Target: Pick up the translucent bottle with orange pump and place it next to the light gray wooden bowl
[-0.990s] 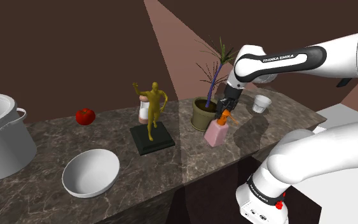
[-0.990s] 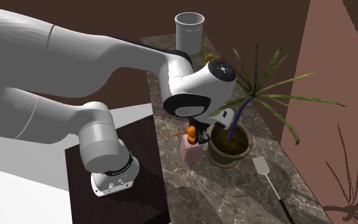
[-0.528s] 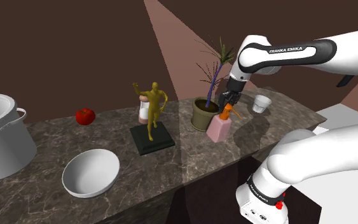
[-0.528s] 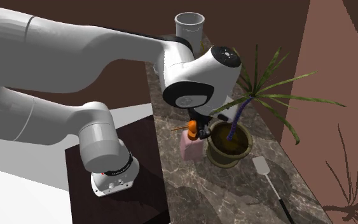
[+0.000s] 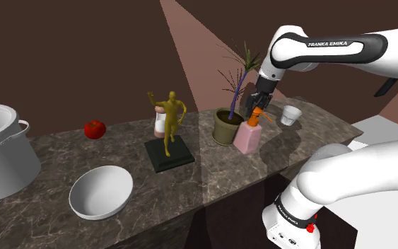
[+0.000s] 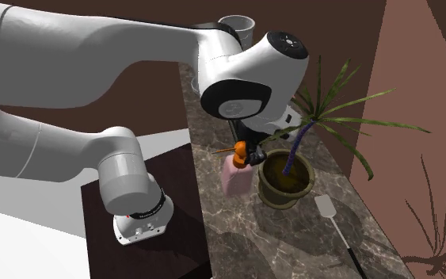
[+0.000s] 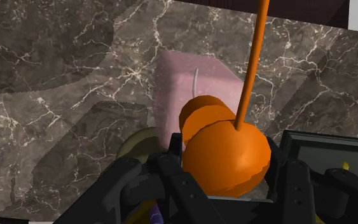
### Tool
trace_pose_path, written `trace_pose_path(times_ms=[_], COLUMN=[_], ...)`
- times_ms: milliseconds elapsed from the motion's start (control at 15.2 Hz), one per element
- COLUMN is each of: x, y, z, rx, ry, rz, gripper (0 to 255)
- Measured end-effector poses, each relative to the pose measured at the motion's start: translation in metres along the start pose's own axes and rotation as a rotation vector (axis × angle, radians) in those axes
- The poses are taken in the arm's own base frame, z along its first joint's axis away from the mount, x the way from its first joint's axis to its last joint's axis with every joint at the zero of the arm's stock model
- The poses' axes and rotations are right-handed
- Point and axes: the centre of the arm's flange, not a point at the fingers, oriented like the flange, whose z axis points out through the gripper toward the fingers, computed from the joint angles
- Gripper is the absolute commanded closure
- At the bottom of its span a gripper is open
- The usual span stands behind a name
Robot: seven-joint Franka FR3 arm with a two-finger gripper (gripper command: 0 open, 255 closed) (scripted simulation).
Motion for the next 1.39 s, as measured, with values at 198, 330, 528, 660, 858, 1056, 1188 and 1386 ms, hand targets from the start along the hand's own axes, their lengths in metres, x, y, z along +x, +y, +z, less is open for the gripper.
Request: trace_pose_path(times_ms=[198,330,528,660,858,1056,1188,1386], x=[-0.001,-0.001,-0.002,-0.003,-0.004,-0.006,-0.006,-0.006], y=[-0.002,-0.005,-0.006,-0.007,-0.008,-0.012,-0.013,-0.015], z=[-0.018,-0.028,-0.042,-0.052,-0.068,-0.083,-0.095,-0.111], rx=[0.0,0.0,0.0,0.0,0.0,0.0,0.0,0.0], ry=[0.0,0.0,0.0,0.0,0.0,0.0,0.0,0.0], rz=[0.0,0.0,0.0,0.0,0.0,0.0,0.0,0.0], gripper=[255,255,255,255,255,255,255,255])
